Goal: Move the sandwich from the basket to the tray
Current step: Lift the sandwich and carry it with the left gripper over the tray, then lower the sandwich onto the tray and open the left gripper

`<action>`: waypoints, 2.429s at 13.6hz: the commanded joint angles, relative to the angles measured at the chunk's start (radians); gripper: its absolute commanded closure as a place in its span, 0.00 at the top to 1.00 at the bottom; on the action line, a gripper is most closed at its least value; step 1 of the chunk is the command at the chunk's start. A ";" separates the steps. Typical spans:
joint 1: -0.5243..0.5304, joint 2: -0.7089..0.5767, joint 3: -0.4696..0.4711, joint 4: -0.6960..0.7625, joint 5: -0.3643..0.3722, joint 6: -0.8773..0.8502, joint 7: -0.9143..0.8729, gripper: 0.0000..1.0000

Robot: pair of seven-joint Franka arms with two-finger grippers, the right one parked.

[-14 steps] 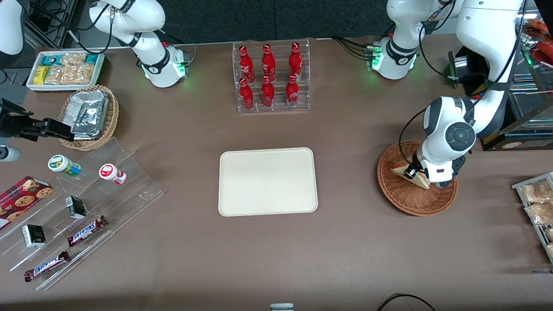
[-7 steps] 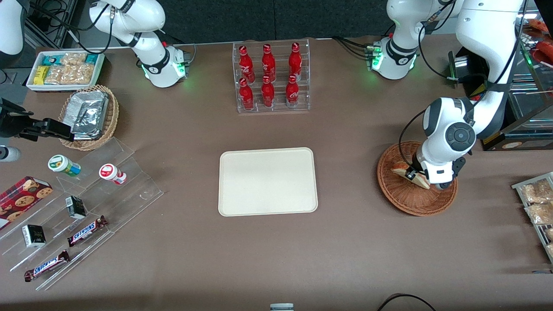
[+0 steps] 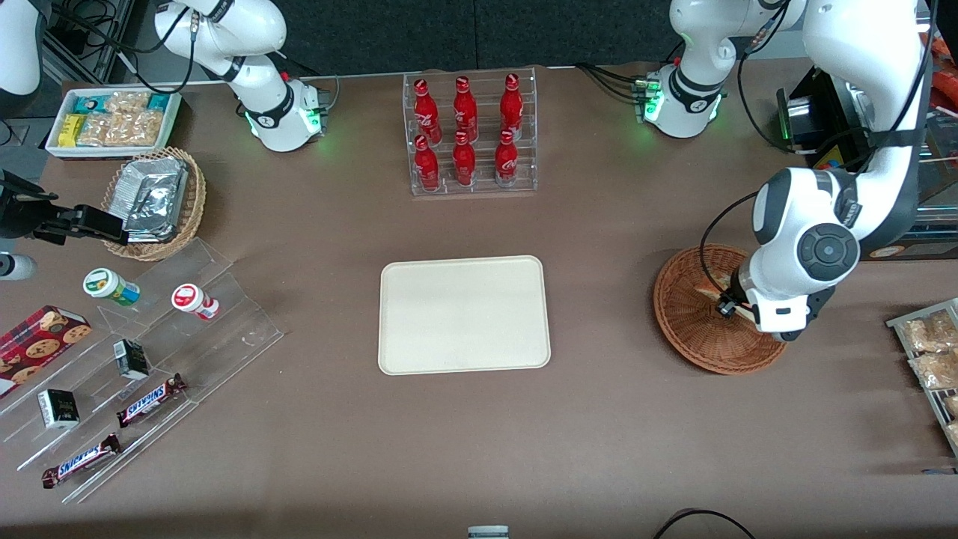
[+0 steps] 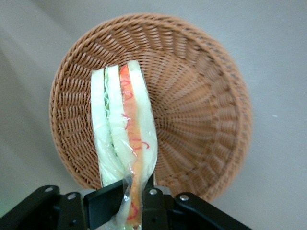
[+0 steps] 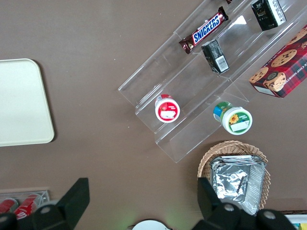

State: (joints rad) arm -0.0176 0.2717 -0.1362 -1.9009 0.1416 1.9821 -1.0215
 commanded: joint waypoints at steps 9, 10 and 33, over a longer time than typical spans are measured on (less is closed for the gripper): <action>-0.310 0.180 0.003 0.296 0.016 -0.065 -0.014 0.00; -0.347 0.211 0.003 0.334 0.016 -0.065 -0.009 0.00; -0.567 0.458 -0.036 0.424 -0.092 0.245 -0.002 0.00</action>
State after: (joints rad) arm -0.5775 0.7007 -0.1755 -1.5096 0.0582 2.2101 -1.0301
